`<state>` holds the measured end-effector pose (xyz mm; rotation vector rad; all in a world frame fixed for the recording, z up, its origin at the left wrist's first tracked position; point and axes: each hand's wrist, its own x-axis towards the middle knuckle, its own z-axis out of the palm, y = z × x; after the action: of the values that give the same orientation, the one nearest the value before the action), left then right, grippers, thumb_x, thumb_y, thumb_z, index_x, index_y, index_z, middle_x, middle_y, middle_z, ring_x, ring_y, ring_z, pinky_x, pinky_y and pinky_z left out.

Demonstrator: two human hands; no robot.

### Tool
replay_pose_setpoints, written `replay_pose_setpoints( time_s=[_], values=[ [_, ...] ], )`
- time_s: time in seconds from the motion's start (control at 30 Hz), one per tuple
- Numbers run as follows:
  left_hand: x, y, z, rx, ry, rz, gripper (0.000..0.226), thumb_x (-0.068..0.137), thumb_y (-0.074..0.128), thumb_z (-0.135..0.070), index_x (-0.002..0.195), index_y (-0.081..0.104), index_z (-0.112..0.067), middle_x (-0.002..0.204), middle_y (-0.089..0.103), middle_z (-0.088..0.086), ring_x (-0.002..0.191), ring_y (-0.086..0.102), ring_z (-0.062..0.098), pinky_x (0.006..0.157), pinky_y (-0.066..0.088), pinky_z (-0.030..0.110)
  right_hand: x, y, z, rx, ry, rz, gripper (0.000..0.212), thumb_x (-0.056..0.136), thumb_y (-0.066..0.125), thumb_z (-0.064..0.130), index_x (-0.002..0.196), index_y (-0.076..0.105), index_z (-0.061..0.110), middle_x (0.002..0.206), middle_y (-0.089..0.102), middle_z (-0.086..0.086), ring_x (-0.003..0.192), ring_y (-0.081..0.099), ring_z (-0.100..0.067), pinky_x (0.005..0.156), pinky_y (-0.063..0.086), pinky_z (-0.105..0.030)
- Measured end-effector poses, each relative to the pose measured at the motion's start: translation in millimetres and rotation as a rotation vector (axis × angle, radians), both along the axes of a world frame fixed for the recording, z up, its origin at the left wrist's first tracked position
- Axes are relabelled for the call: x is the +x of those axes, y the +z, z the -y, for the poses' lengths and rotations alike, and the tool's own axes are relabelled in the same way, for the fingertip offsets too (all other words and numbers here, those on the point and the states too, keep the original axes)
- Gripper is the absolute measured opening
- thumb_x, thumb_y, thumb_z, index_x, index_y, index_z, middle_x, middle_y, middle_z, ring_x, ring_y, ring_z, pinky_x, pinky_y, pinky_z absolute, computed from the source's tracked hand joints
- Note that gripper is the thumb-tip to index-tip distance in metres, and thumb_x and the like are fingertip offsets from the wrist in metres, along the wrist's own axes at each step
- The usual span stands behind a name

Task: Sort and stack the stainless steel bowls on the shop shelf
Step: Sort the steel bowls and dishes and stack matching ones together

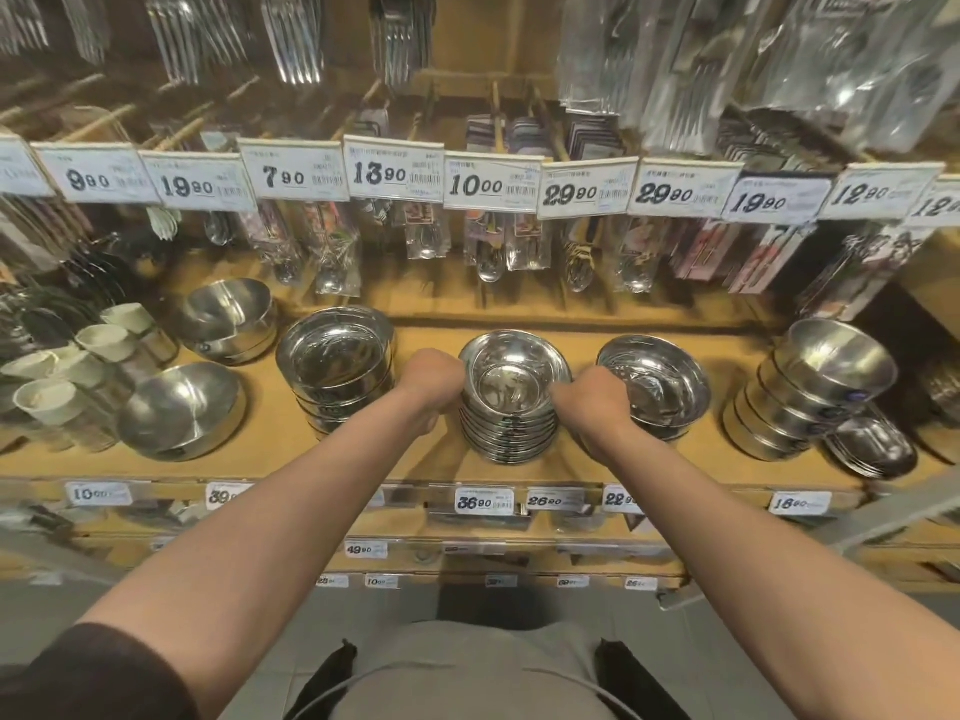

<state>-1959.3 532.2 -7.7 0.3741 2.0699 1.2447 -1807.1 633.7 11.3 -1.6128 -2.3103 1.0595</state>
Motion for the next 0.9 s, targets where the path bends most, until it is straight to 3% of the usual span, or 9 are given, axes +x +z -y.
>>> replay_pose_setpoints(
  time_s=[0.13, 0.27, 0.33, 0.4, 0.47, 0.73, 0.83, 0.9],
  values=[
    [-1.5, -1.8, -2.2, -0.008, 0.005, 0.012, 0.014, 0.089, 0.047, 0.002, 0.091, 0.051, -0.012, 0.091, 0.050, 0.012, 0.086, 0.042, 0.022, 0.071, 0.036, 0.038, -0.3, -1.5, 1.4, -0.025, -0.033, -0.029, 0.027, 0.093, 0.060, 0.018, 0.069, 0.057, 0.006, 0.070, 0.059, -0.006, 0.068, 0.057, -0.024, 0.055, 0.043, -0.030],
    [-6.1, -0.4, -2.9, -0.011, 0.005, -0.021, 0.027, 0.095, 0.049, -0.003, 0.072, 0.053, -0.016, 0.095, 0.059, 0.012, 0.089, 0.059, 0.025, 0.082, 0.056, 0.040, -0.3, -2.6, 4.1, -0.037, -0.083, -0.046, 0.031, 0.092, 0.061, 0.015, 0.063, 0.053, 0.007, 0.065, 0.056, -0.005, 0.060, 0.053, -0.023, 0.052, 0.042, -0.031],
    [-9.3, -1.0, -4.6, -0.013, -0.009, -0.037, 0.024, 0.094, 0.049, -0.002, 0.074, 0.055, -0.013, 0.091, 0.058, 0.012, 0.086, 0.056, 0.024, 0.077, 0.054, 0.039, -0.1, -1.5, 6.0, -0.033, -0.091, -0.067, 0.031, 0.090, 0.059, 0.012, 0.061, 0.052, 0.007, 0.063, 0.055, -0.005, 0.058, 0.051, -0.023, 0.051, 0.041, -0.032],
    [-8.6, 0.7, -4.2, -0.013, -0.033, -0.015, 0.014, 0.087, 0.050, 0.001, 0.082, 0.056, -0.010, 0.086, 0.053, 0.012, 0.081, 0.046, 0.022, 0.068, 0.042, 0.037, 0.3, 0.3, 8.2, -0.042, -0.097, -0.072, 0.031, 0.089, 0.058, 0.010, 0.059, 0.050, 0.008, 0.062, 0.053, -0.005, 0.055, 0.047, -0.021, 0.048, 0.037, -0.030],
    [-7.7, 2.6, -2.7, -0.019, -0.044, 0.011, 0.013, 0.084, 0.053, 0.002, 0.084, 0.056, -0.011, 0.084, 0.052, 0.012, 0.080, 0.044, 0.021, 0.068, 0.037, 0.037, -0.1, 2.0, 9.3, -0.061, -0.106, -0.072, 0.030, 0.088, 0.056, 0.007, 0.059, 0.047, 0.009, 0.062, 0.051, -0.005, 0.054, 0.044, -0.020, 0.046, 0.034, -0.029],
    [-15.4, 1.5, -1.1, -0.064, -0.116, -0.017, 0.010, 0.087, 0.057, -0.006, 0.077, 0.060, -0.007, 0.084, 0.059, 0.014, 0.082, 0.050, 0.022, 0.073, 0.047, 0.037, -2.4, 6.0, 12.4, -0.051, -0.080, 0.014, 0.038, 0.092, 0.058, 0.014, 0.057, 0.043, 0.010, 0.061, 0.047, -0.004, 0.067, 0.049, -0.025, 0.058, 0.038, -0.032],
    [-14.4, 5.1, 3.9, -0.027, -0.140, -0.002, 0.003, 0.082, 0.059, -0.011, 0.081, 0.061, -0.010, 0.080, 0.057, 0.014, 0.079, 0.046, 0.021, 0.072, 0.041, 0.037, -3.1, 4.6, 12.5, -0.066, -0.106, -0.007, 0.041, 0.091, 0.058, 0.013, 0.055, 0.040, 0.011, 0.058, 0.043, -0.003, 0.057, 0.042, -0.022, 0.053, 0.033, -0.032],
    [-11.0, 9.6, 8.4, 0.006, -0.146, 0.028, 0.010, 0.079, 0.058, -0.019, 0.084, 0.062, -0.011, 0.080, 0.059, 0.012, 0.079, 0.048, 0.020, 0.072, 0.041, 0.036, -3.8, 5.0, 12.6, -0.074, -0.118, -0.022, 0.038, 0.091, 0.059, 0.014, 0.057, 0.043, 0.010, 0.059, 0.046, -0.003, 0.056, 0.042, -0.021, 0.052, 0.033, -0.031]
  ],
)
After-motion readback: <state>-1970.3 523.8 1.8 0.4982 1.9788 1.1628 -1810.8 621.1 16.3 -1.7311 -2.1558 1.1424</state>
